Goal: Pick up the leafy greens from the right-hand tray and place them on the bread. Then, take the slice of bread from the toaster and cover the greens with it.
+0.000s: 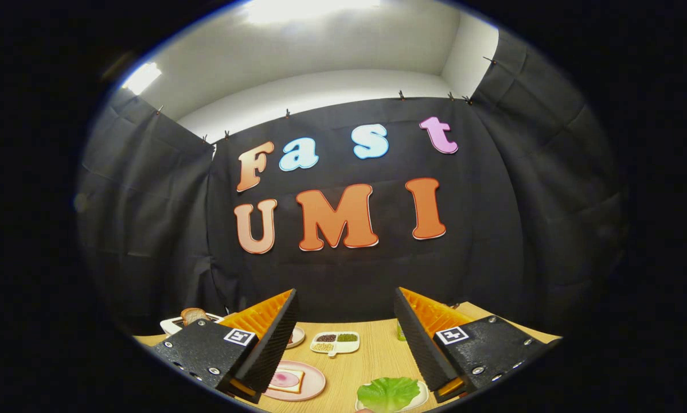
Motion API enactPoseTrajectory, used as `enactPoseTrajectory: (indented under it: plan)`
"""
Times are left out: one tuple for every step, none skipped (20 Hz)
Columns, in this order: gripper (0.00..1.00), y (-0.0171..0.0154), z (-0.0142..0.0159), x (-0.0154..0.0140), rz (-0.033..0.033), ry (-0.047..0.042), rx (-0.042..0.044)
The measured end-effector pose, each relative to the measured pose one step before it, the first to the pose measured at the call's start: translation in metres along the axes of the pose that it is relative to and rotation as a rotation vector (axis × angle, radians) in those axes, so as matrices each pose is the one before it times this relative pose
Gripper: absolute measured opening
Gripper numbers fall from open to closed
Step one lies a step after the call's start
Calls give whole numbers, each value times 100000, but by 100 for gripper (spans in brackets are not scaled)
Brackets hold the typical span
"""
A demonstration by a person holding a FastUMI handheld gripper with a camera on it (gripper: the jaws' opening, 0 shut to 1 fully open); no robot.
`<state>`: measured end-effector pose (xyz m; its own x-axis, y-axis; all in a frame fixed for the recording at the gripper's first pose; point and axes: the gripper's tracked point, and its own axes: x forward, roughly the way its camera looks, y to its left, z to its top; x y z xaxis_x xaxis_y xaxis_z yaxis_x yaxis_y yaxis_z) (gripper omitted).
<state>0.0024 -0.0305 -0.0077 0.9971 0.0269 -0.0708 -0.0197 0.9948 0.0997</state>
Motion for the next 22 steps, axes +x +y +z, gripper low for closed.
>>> enactPoseTrajectory:
  plan:
    - [98, -439, -768, 163, -321, 3244, -536]
    - [99, -204, -692, 155, 47, 3014, -593]
    - [98, -155, -793, 187, 90, 3151, -422]
    - [98, -139, -848, 279, 464, 3290, -260]
    - [98, -73, -776, 404, 552, 3129, -109]
    - [98, -124, -857, 314, 489, 3728, 101]
    - [98, -271, -1014, 355, 347, 3784, 196]
    - [98, -284, -1006, 424, 153, 3737, 39]
    - [98, -362, -966, 353, -317, 4127, -98]
    - [98, -500, -1006, 330, -754, 3773, -178]
    - [98, -563, -791, 364, -1078, 3260, 16]
    - [98, -465, -770, 421, -1034, 3190, 222]
    - [98, -388, -778, 440, -399, 2876, 554]
    - [98, -222, -749, 353, -81, 3094, 799]
    - [98, -250, -890, 527, 351, 3683, 844]
    - [98, -246, -894, 538, 106, 3585, 827]
    - [98, -282, -767, 485, -64, 3351, 814]
    - [97, -282, -697, 397, -101, 3052, 688]
    - [97, -310, -629, 494, -228, 2926, 749]
    - [97, -108, -625, 383, -84, 2819, 448]
    - [96, -135, -624, 407, -202, 2782, 137]
    - [96, -123, -640, 529, -216, 2879, -377]
